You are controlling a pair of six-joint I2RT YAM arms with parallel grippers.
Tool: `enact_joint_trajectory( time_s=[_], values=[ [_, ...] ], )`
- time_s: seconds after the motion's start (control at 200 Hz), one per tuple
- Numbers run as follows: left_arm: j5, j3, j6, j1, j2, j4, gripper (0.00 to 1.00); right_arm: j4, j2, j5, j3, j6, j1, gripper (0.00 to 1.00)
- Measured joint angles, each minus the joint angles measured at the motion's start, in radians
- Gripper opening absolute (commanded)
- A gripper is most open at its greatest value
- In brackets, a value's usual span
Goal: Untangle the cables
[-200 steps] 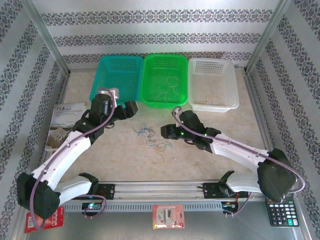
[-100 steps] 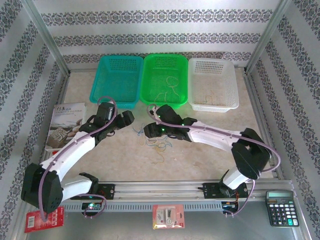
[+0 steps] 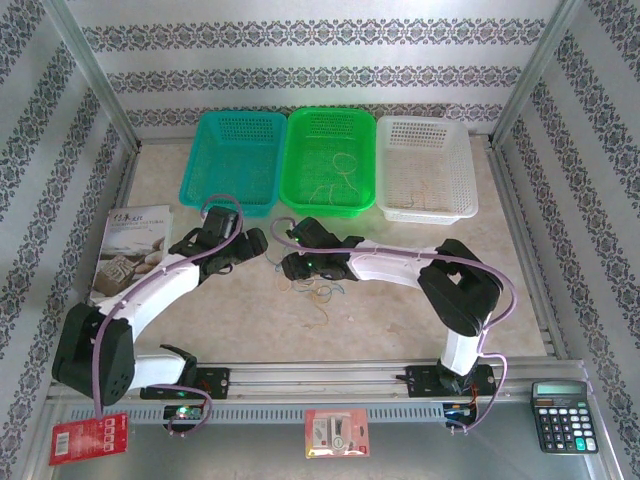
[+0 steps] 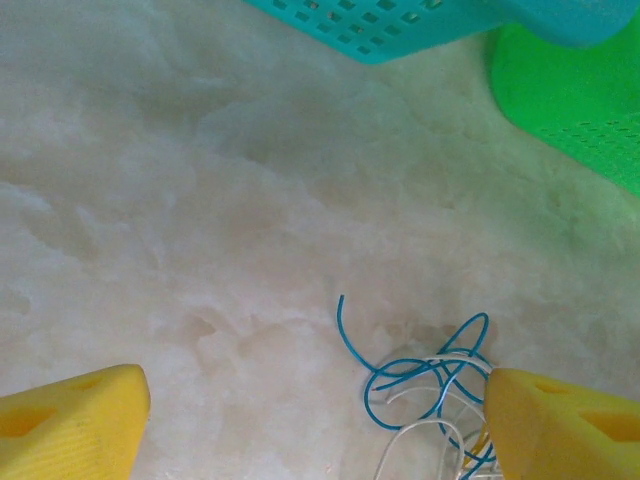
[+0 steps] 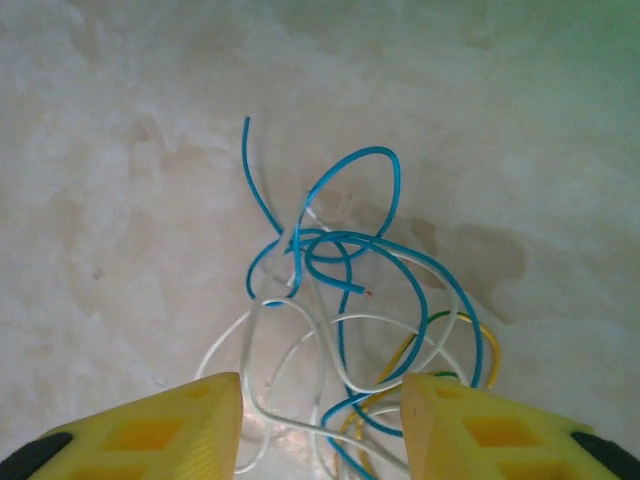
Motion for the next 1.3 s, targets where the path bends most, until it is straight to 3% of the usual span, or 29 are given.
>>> enact_joint_trajectory(
  time_s=[0.085, 0.235, 0.555, 1.299],
  values=[
    [-0.003, 0.01, 0.004, 0.0, 0.027, -0.004, 0.86, 0.02, 0.0, 0.007, -0.018, 0.006, 0.0, 0.2],
    [-0.004, 0.027, 0.011, 0.0, 0.067, -0.012, 0.84, 0.057, 0.0, 0.014, -0.077, 0.024, 0.0, 0.13],
    [-0.007, 0.097, 0.031, -0.017, 0.179, -0.013, 0.7, 0.12, -0.007, 0.014, -0.164, 0.058, 0.0, 0.13],
    [-0.077, 0.234, 0.072, -0.101, 0.398, -0.019, 0.53, 0.19, -0.011, 0.014, -0.203, 0.084, 0.0, 0.12]
  ],
)
